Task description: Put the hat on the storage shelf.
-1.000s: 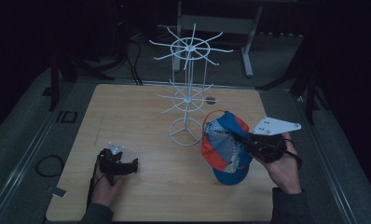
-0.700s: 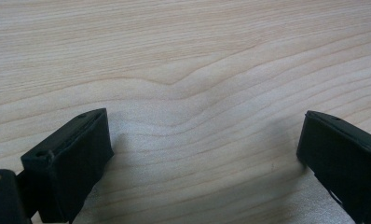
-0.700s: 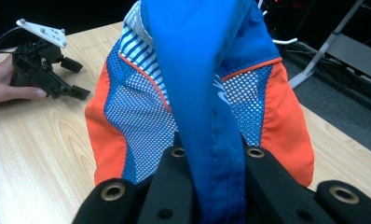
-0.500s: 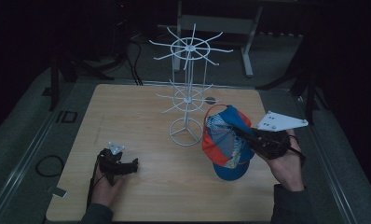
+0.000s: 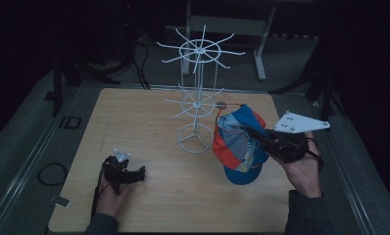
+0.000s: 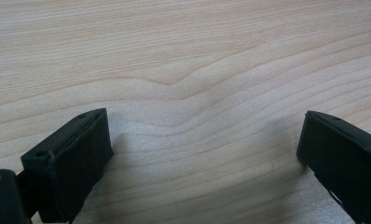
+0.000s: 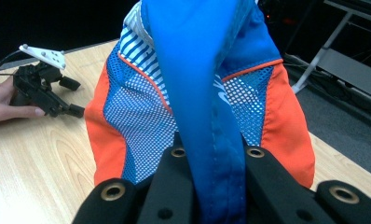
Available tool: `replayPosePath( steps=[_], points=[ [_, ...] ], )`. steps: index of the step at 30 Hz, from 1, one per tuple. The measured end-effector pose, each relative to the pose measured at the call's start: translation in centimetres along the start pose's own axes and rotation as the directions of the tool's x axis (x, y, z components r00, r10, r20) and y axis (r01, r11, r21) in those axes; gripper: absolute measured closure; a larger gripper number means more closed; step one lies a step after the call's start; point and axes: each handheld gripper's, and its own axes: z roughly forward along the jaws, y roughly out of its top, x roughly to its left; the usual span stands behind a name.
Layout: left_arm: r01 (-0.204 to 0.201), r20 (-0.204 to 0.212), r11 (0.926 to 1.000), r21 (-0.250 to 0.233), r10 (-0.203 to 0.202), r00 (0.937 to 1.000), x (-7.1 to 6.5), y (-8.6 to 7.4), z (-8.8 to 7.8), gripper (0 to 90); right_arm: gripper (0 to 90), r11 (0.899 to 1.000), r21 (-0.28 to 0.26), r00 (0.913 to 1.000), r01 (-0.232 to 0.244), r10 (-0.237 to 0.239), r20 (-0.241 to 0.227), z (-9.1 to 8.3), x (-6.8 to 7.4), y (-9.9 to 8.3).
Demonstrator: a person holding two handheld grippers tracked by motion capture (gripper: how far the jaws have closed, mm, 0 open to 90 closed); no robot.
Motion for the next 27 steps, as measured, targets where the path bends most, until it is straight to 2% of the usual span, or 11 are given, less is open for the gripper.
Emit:
replayPosePath(
  steps=[27],
  points=[
    [0.0,0.0,1.0,0.0,0.0,1.0,0.0,0.0,0.0,3.4,88.4,0.997,-0.081,0.9998,0.004,-0.002,0.022,-1.3,-0.5,2.4]
  ],
)
